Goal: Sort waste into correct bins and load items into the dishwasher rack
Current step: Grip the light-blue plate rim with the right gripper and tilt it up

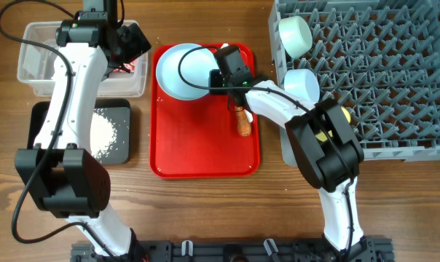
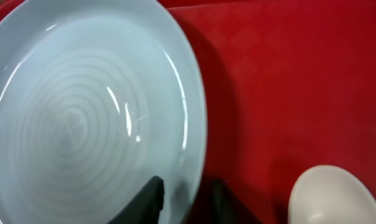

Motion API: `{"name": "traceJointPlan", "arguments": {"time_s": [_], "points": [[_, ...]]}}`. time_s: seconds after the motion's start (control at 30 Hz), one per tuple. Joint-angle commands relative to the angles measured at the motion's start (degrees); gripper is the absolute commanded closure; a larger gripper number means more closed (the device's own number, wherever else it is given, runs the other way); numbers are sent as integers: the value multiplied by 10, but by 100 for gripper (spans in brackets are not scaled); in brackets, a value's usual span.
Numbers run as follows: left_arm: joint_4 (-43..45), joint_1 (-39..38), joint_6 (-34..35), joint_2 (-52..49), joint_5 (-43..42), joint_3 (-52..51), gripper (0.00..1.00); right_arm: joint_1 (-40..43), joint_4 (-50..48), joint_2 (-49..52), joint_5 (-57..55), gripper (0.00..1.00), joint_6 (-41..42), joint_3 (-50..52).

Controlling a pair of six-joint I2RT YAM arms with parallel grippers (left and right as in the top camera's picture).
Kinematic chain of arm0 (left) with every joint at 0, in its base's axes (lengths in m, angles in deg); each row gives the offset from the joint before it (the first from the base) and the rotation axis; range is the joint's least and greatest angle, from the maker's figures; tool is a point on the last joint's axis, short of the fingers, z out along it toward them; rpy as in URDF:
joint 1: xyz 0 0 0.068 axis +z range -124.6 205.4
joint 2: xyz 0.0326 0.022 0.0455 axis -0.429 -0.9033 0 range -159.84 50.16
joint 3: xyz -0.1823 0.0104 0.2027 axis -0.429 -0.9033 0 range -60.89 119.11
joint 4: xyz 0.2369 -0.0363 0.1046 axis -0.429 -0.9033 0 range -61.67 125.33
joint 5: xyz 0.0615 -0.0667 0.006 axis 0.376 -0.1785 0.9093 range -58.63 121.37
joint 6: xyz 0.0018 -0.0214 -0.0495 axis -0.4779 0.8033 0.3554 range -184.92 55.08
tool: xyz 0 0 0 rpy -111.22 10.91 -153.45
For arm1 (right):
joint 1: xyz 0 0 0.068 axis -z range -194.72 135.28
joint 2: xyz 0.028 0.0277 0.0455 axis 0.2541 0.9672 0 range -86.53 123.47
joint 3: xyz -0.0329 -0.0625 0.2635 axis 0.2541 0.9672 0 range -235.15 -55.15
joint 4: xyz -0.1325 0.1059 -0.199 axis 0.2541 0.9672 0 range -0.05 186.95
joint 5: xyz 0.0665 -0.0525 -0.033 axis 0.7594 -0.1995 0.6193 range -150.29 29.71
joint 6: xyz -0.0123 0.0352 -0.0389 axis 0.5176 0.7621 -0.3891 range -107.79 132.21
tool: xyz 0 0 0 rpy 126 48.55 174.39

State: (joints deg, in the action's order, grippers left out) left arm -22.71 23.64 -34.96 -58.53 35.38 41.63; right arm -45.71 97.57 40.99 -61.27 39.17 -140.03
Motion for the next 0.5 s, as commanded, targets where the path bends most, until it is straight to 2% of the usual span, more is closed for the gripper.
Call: {"name": "traceJointPlan", "arguments": {"time_s": [0.0,0.27,0.4,0.47], "points": [[0,1,7,0,4,-2,0,-3,6,16,-10,78,-1,2],[0,1,7,0,4,-2,0,-3,92,16,-10,88,-32,2],[0,1,7,0,4,-2,0,-3,145,16,51,88,-60,-2],[0,1,7,0,4,-2,0,-3,163,16,56,82,-60,-3]]}}
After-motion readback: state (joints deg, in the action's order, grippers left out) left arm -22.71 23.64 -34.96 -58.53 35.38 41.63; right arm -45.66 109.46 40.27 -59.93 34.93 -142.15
